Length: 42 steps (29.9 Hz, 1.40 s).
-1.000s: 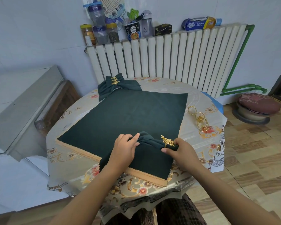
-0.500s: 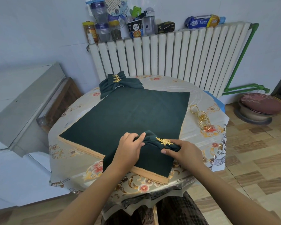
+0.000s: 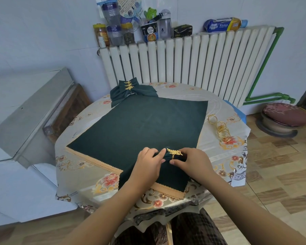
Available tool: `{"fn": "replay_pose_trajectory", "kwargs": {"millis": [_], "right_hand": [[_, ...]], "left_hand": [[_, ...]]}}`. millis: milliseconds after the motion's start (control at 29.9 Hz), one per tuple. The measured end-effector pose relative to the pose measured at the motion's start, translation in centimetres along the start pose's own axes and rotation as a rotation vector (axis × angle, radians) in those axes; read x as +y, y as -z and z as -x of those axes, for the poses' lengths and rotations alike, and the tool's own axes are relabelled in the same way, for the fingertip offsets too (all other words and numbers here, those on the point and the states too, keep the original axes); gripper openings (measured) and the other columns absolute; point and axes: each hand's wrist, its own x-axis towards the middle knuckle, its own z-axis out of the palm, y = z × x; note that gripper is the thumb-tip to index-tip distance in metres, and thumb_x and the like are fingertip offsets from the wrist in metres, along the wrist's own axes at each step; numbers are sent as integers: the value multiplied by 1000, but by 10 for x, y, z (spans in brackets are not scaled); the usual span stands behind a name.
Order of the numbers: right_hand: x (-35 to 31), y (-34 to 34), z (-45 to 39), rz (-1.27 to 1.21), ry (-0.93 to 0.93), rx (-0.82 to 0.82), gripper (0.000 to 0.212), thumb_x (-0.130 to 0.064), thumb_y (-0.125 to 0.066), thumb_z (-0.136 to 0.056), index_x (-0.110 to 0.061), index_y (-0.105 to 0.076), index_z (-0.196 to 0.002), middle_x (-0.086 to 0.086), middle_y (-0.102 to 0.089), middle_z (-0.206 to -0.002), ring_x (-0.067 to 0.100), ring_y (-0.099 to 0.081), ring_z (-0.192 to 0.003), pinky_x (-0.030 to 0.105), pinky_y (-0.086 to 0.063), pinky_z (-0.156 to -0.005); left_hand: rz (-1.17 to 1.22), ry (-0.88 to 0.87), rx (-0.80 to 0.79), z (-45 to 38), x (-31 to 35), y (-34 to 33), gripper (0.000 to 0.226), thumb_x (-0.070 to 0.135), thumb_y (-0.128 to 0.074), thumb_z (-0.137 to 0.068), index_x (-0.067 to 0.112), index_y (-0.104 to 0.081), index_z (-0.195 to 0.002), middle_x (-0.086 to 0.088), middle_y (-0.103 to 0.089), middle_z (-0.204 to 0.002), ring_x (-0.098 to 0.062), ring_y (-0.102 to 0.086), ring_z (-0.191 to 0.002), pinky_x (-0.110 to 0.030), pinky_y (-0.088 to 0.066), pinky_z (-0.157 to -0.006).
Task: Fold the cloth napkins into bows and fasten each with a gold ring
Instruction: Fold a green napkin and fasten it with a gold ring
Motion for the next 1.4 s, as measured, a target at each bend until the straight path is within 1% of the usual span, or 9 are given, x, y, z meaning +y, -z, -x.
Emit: {"fn": "replay_pose_trajectory", "kwargs": {"millis": [100, 267, 434, 535, 668, 768, 902, 1102, 1403], "right_hand": [[-3, 0, -4, -200, -30, -67, 30, -40, -67, -83, -23, -67, -107, -6, -69, -96, 10, -59, -85, 25, -47, -72], [4, -11, 2, -280, -6, -56, 37, -36, -69, -82, -22, -62, -116, -7, -66, -106, 10, -59, -95, 20, -43, -75], [3, -28, 10, -159, -27, 64, 45, -48, -64, -82, -29, -58, -123, -10, -56, -111, 9, -55, -99, 21, -42, -72], [3, -30, 10, -148, -47, 62, 44, -49, -62, -83, -31, -57, -123, -10, -58, -113, 9, -55, -101, 21, -40, -72], [5, -30, 8, -223, -44, 41, 45, -44, -65, -83, -29, -56, -125, -9, -60, -117, 10, -55, -104, 22, -43, -80], [9, -30, 7, -242, -35, 40, 47, -43, -66, -82, -29, -56, -126, -8, -59, -118, 9, -55, -105, 22, -43, -81], [10, -31, 8, -303, -42, 42, 46, -38, -70, -80, -31, -58, -124, -11, -61, -118, 9, -56, -106, 23, -45, -84], [12, -33, 10, -411, -64, 72, 47, -31, -75, -76, -32, -60, -120, -14, -66, -109, 8, -59, -103, 23, -45, -84], [15, -33, 12, -421, -27, 23, 48, -28, -75, -77, -32, -59, -123, -14, -64, -112, 4, -56, -100, 14, -40, -79]], "left_hand": [[118, 52, -21, 0, 1, 0, 35, 16, -53, -86, 5, -64, -118, -7, -65, -90, -23, -57, -82, -33, -46, -73], [176, 57, -122, 8, -12, -4, 38, 16, -54, -92, 8, -57, -129, -7, -62, -107, -21, -51, -99, -37, -46, -88], [143, 159, -342, 1, -5, -1, 42, 23, -40, -100, 12, -43, -140, -2, -39, -146, -16, -28, -134, -29, -22, -113], [294, 307, -348, -4, 0, 1, 38, 22, -39, -100, 12, -51, -135, 3, -41, -146, -12, -29, -136, -25, -22, -111], [422, 566, -154, -10, 5, -7, 21, 22, -44, -98, 15, -63, -103, 6, -59, -109, -12, -51, -108, -21, -37, -87], [496, 656, -259, -17, 5, -8, 35, 24, -47, -97, 18, -45, -132, 2, -52, -123, -14, -46, -118, -26, -38, -96], [514, 600, -479, -27, -1, -2, 42, 18, -46, -97, 25, -45, -139, -2, -45, -137, -21, -38, -129, -38, -32, -109], [700, 521, -567, -32, -2, 17, 44, -1, -42, -94, 25, -57, -127, 10, -51, -113, -6, -47, -103, -10, -36, -80], [752, 551, -597, -29, -4, 16, 38, -1, -41, -91, 24, -64, -108, 3, -54, -118, -10, -51, -103, -20, -42, -78]]}}
